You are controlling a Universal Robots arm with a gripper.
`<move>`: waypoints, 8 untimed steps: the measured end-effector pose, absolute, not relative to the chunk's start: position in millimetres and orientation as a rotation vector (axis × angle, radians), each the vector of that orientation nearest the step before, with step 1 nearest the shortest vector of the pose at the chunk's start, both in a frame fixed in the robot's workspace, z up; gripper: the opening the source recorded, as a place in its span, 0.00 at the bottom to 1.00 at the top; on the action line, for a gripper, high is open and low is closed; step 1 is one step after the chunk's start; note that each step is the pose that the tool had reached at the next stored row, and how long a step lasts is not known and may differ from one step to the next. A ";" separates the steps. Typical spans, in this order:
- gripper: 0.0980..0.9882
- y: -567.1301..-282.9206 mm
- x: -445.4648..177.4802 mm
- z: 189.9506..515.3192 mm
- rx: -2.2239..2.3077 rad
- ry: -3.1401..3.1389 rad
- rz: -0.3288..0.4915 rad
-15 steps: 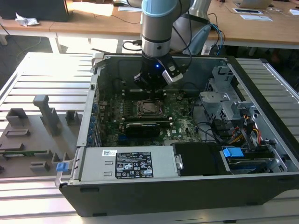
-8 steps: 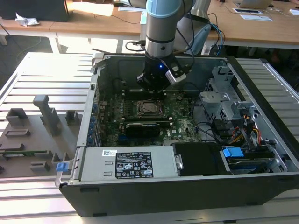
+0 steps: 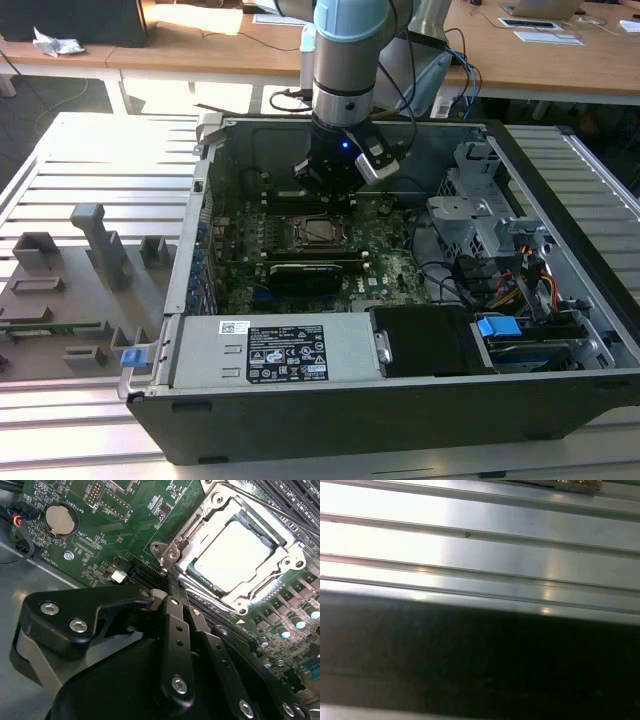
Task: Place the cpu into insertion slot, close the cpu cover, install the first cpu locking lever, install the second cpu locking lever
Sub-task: 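Install the first cpu locking lever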
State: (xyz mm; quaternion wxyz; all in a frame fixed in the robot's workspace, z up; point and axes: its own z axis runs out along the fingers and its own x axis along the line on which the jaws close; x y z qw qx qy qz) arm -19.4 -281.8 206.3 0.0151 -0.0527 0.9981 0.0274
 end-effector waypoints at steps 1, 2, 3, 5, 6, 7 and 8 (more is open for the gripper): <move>0.01 -281.8 -19.4 206.1 -0.164 3.106 0.085; 0.01 -281.8 -19.3 206.0 -0.164 3.106 0.085; 0.01 -281.9 -19.3 206.0 -0.164 3.106 0.083; 0.01 -282.1 -19.4 205.9 -0.164 3.106 0.082; 0.01 -282.2 -19.4 205.9 -0.164 3.106 0.080; 0.01 -282.4 -19.4 205.8 -0.164 3.106 0.079; 0.01 -282.6 -19.4 205.8 -0.164 3.106 0.078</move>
